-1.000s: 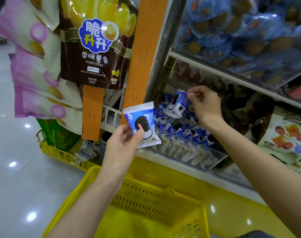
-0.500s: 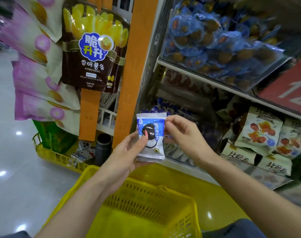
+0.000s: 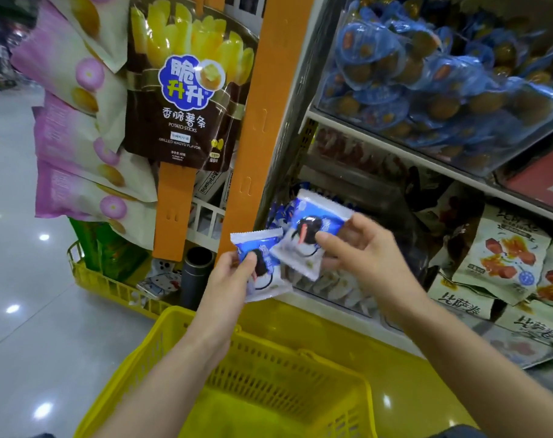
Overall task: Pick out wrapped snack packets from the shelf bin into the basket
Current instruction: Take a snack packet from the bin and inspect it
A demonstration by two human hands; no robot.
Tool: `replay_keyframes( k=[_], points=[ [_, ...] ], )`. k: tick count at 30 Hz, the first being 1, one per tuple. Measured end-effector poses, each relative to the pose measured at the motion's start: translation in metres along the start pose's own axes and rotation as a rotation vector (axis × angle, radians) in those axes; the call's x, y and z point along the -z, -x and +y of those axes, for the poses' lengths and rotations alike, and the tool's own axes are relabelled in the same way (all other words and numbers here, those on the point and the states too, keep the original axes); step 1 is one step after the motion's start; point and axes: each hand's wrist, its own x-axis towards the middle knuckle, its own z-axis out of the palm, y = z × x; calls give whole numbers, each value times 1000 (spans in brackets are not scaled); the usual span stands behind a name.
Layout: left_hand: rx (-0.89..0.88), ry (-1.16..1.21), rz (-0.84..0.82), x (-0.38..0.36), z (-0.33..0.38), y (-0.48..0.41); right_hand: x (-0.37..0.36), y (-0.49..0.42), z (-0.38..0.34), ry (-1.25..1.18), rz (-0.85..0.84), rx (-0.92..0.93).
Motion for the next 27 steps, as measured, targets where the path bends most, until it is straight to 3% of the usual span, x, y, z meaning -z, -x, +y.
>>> replay_keyframes(
  k=[2,5,7,17,23,27],
  points=[
    [-31,-78,58,1,-3,-3,13,-26,4,13,147,-9],
    [-68,-156,80,1,-5,-8,27,-74,24,221,344,-74],
    [-80,-180,96,0,-3,-10,27,-100,45,393,376,-97],
    [-86,-202,109,-2,-4,-18,12,-139,87,807,-28,-338],
    [-86,-218,111,-4,-5,-21,-3,-143,82,862,2,-302],
    [-79,-248,108,-6,-5,-20,-5,-144,78,893,-97,-327]
  ],
)
